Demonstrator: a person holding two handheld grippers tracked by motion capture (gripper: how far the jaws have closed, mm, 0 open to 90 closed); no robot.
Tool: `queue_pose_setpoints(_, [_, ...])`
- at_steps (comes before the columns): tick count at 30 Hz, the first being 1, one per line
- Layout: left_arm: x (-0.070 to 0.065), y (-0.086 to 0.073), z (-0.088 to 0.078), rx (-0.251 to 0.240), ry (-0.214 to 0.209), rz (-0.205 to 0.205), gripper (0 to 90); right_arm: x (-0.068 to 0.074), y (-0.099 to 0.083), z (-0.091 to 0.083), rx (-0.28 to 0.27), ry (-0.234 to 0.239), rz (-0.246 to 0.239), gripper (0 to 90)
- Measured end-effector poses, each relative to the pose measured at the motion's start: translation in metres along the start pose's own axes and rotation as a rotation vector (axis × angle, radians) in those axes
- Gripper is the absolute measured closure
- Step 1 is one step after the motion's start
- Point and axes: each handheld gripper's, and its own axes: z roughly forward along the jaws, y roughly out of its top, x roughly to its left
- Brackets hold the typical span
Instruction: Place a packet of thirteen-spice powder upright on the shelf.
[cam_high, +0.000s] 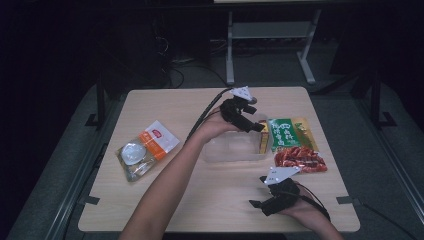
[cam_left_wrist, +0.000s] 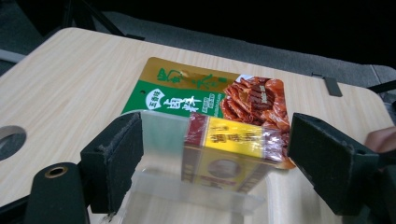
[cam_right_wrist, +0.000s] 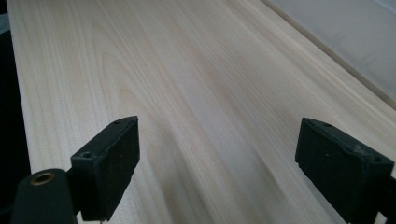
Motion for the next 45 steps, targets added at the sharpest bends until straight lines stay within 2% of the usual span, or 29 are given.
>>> queue_pose_setpoints(8, [-0.017, -0.017, -0.031, 0.033, 0.040, -0.007, 18.1, -0.001, 0.000, 0.000, 0.007, -0.004, 0.006, 13.5])
queue_pose_setpoints(11, [-0.027, -0.026, -0.044, 0.035, 0.051, -0.024, 18.2, 0.000, 0.001, 0.000, 0.011, -0.004, 0.001, 13.5])
queue_pose_setpoints(14, [-0.039, -0.037, -0.057, 0.053, 0.062, -0.022, 18.2, 0.000, 0.001, 0.001, 0.015, -0.006, 0.002, 13.4])
queue_pose_setpoints(18, [-0.053, -0.056, -0.076, 0.055, 0.077, -0.027, 18.2, -0.001, 0.001, 0.002, 0.022, -0.009, 0.004, 13.5])
queue_pose_setpoints(21, [-0.064, -0.072, -0.088, 0.064, 0.088, -0.045, 18.3, -0.001, 0.001, 0.003, 0.024, -0.013, 0.000, 13.5])
queue_pose_setpoints(22, [-0.066, -0.077, -0.092, 0.067, 0.089, -0.038, 18.4, 0.000, 0.001, 0.003, 0.026, -0.013, 0.000, 13.5])
queue_pose_setpoints(28, [-0.078, -0.109, -0.114, 0.063, 0.116, -0.065, 18.5, 0.000, 0.002, 0.006, 0.031, -0.014, 0.003, 13.5])
queue_pose_setpoints(35, [-0.085, -0.141, -0.130, 0.078, 0.155, -0.104, 18.7, -0.001, 0.001, 0.007, 0.033, -0.015, -0.002, 13.5])
queue_pose_setpoints(45, [-0.098, -0.181, -0.139, 0.147, 0.189, -0.129, 18.8, -0.003, 0.001, 0.004, 0.036, -0.024, 0.011, 13.5])
